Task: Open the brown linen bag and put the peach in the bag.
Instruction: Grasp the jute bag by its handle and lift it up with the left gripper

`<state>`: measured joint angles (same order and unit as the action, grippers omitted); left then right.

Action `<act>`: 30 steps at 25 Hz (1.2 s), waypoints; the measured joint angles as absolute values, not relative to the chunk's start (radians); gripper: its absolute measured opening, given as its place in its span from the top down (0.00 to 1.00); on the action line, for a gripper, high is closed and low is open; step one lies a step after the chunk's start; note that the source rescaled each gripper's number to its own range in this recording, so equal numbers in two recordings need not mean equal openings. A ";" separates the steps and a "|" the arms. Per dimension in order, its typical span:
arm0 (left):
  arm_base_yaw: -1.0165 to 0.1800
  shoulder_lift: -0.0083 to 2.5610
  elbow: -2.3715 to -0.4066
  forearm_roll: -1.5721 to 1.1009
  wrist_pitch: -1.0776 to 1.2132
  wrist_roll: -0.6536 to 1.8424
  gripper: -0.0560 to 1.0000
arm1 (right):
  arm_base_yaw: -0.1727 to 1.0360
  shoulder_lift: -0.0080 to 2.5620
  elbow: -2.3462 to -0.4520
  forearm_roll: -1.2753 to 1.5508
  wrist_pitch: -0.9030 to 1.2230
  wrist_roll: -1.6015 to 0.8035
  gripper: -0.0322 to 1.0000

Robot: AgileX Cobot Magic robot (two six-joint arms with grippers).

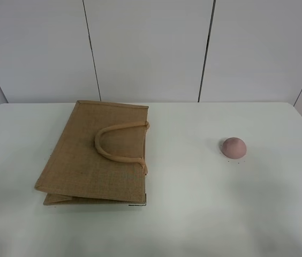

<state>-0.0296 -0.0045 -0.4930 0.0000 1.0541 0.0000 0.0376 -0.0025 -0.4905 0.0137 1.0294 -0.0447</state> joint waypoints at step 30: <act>-0.030 1.117 -1.087 0.016 0.992 0.008 0.02 | 0.038 -0.003 -0.491 0.014 1.029 -0.045 0.00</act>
